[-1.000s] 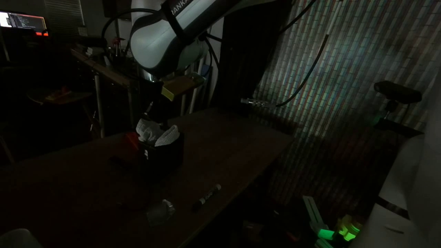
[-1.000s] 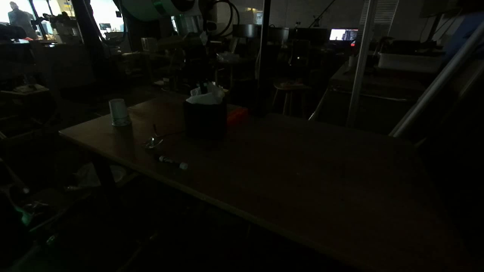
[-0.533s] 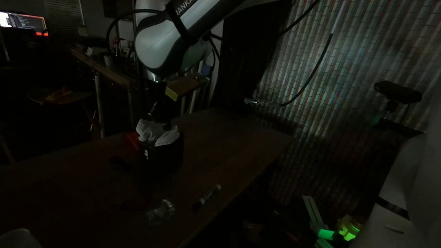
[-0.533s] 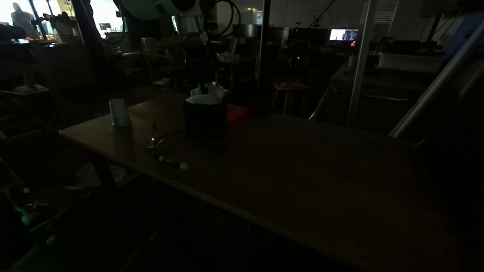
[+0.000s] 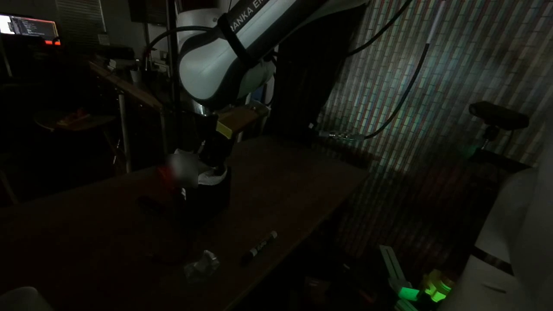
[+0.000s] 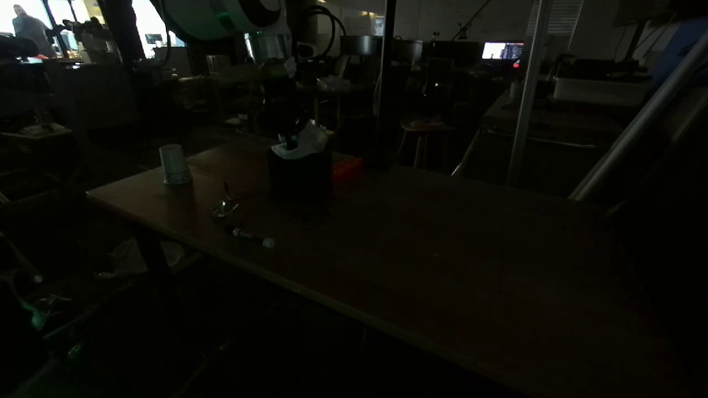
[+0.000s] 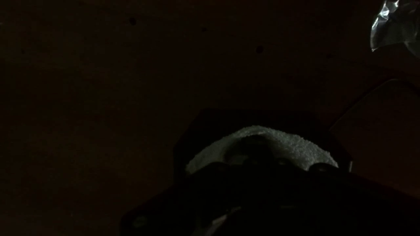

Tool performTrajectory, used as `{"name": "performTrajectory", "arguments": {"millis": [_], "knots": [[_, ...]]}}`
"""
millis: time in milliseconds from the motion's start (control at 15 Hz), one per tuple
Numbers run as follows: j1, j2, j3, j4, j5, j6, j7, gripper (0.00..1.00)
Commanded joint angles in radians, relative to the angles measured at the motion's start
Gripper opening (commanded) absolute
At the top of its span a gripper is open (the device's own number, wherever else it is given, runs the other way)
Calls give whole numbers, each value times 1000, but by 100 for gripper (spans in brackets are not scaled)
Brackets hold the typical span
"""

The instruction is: Put the white towel in the black box

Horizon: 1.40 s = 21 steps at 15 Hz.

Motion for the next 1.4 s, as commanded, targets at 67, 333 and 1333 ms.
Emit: {"name": "performTrajectory", "arguments": {"millis": [67, 333, 1333], "knots": [[4, -49, 0, -52, 0, 14, 16, 0], [4, -51, 2, -58, 2, 10, 15, 0], [12, 16, 18, 30, 8, 34, -8, 0]]}}
